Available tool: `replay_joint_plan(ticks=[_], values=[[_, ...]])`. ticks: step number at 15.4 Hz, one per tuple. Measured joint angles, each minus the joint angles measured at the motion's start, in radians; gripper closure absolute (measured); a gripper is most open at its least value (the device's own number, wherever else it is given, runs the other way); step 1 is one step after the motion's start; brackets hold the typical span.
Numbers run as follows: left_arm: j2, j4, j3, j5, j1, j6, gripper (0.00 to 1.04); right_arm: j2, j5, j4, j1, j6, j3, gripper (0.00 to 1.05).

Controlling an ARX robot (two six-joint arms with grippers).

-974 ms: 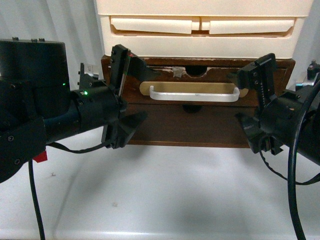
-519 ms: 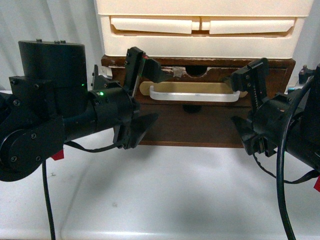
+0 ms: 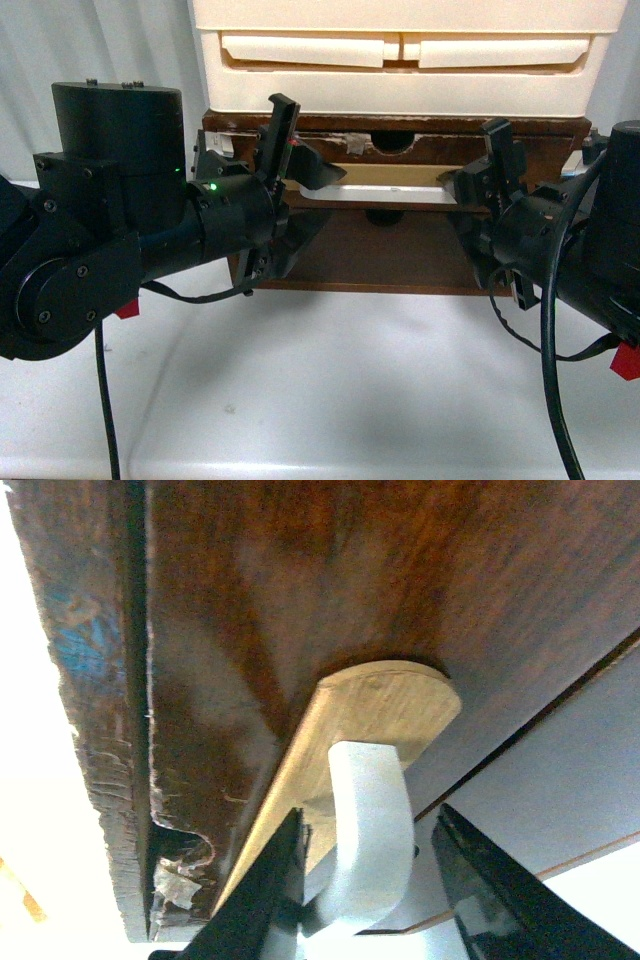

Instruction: Open drawer

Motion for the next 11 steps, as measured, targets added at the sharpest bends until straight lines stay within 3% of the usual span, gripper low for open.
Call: replay_joint_plan(ticks=[2,4,9,11], values=[[0.001,0.005,0.0,0.0,0.0,-0.005,0.75,0.002,0.001,0.004,0.003,0.001,0.011,0.78],[0.001,-0.002,0.0,0.003,0.002,-0.049,0.87,0.004,-0.005,0.002,0.003,0.077,0.013,0.86],[-0.049,0.099,-0.129,0.005,0.01,-0.117,0.91,-0.013,0.002,0.132,0.031,0.17,-0.099,0.89],[-0.141,0.257,-0.356,0.003,-0.008,-0.126,0.92,-0.092,0.032,0.206,0.088,0.21,-0.306,0.9]])
